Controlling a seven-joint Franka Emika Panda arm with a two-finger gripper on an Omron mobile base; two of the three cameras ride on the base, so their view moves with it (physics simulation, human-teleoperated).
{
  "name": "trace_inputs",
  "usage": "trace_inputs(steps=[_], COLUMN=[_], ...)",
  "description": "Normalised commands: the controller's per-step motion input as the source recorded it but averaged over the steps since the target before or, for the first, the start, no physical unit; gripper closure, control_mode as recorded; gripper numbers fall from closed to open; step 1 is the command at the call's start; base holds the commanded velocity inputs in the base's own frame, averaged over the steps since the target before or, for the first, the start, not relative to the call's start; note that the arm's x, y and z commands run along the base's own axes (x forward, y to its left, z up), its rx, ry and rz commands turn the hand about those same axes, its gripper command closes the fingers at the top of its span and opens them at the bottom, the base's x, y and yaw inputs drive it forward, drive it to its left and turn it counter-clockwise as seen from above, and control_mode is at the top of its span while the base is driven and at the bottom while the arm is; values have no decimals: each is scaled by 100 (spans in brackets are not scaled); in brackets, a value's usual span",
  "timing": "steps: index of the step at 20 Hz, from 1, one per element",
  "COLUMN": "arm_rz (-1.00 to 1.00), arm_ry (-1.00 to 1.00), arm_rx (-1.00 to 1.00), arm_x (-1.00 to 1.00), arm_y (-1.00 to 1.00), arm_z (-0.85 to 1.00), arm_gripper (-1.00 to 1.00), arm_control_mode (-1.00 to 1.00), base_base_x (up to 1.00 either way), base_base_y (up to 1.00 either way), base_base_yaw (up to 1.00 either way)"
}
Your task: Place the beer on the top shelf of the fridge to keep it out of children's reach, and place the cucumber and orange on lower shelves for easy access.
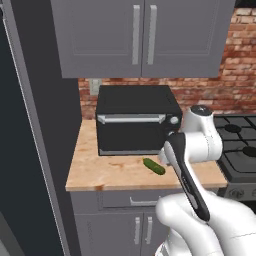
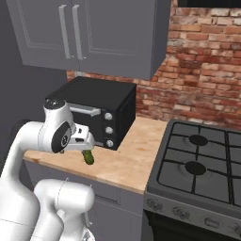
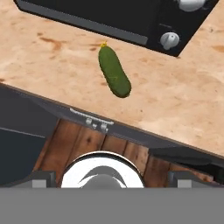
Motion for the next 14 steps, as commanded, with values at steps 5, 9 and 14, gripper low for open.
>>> trace_inputs(steps=[5, 9, 14], arm_rz=[0, 0, 0], arm_ry=[0, 0, 1], arm_rx=[0, 0, 0], arm_x=[48, 53, 52], arm_y=[8, 1, 3], arm_z=[-36, -38, -40], arm_gripper=[-100, -100, -100], arm_control_mode=[-100, -100, -100], base_base_x=[0, 0, 0], base_base_y=[0, 0, 0], base_base_yaw=[0, 0, 0])
